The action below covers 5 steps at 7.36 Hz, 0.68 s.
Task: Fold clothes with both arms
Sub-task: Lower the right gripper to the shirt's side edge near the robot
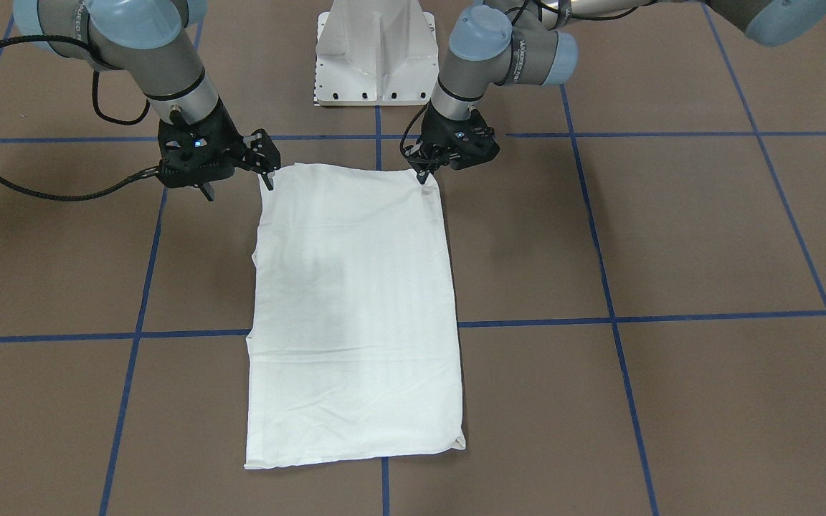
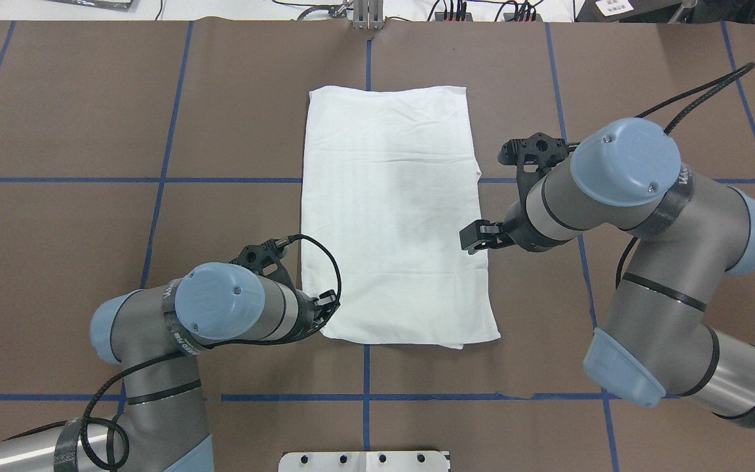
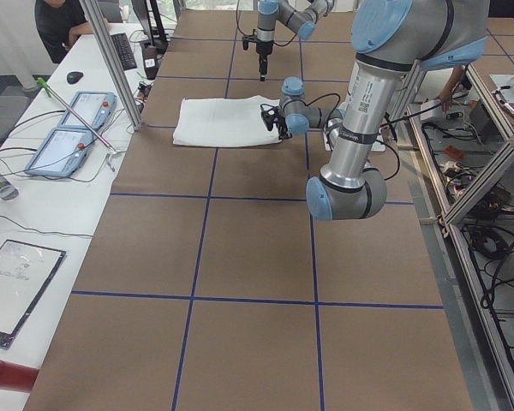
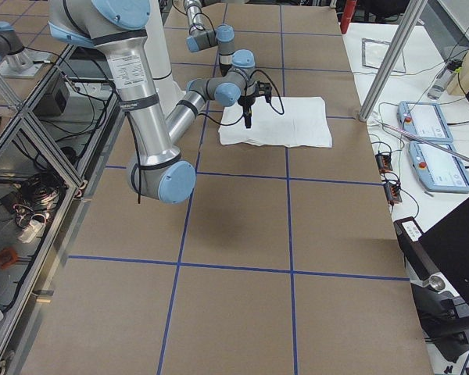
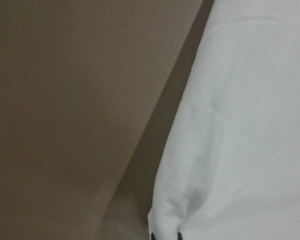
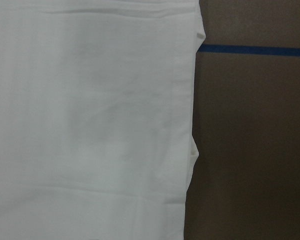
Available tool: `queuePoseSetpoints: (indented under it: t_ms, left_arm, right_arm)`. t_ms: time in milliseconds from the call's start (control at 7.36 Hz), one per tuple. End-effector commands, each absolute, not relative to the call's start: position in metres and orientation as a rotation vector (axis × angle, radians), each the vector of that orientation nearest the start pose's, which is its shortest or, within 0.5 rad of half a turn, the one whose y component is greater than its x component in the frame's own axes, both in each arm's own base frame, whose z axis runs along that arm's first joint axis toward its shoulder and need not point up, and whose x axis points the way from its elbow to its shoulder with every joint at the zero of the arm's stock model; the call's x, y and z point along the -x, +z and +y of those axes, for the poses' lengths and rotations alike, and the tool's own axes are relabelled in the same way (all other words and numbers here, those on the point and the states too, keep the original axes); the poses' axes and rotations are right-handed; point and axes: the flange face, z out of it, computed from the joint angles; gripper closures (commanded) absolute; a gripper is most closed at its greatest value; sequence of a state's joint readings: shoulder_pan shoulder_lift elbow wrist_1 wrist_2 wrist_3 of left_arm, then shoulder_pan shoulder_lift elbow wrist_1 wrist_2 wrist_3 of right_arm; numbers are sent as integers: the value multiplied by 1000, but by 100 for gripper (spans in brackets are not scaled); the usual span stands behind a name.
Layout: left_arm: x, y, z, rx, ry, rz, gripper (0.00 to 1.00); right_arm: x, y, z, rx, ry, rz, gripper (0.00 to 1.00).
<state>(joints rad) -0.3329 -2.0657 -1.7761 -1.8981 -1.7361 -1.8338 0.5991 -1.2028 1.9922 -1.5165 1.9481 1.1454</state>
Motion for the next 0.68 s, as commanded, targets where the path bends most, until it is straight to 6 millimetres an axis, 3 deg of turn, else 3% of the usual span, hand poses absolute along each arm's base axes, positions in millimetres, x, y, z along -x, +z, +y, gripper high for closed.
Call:
queuePoseSetpoints:
  t_ms: [0, 136, 408, 544]
  left_arm:
    - [-556, 241, -322, 112, -457, 1059, 100]
    - [-554, 239, -322, 110, -458, 1055, 100]
    - [-551, 234, -321, 108, -455, 1058, 100]
    - [-551, 233, -321, 110, -454, 1059, 100]
  right_arm:
    - [432, 260, -378, 22, 202, -934, 0]
    - [443, 263, -366, 90, 323, -922, 0]
    - [491, 275, -321, 110, 509, -858, 0]
    - [502, 279, -315, 148, 595, -841, 0]
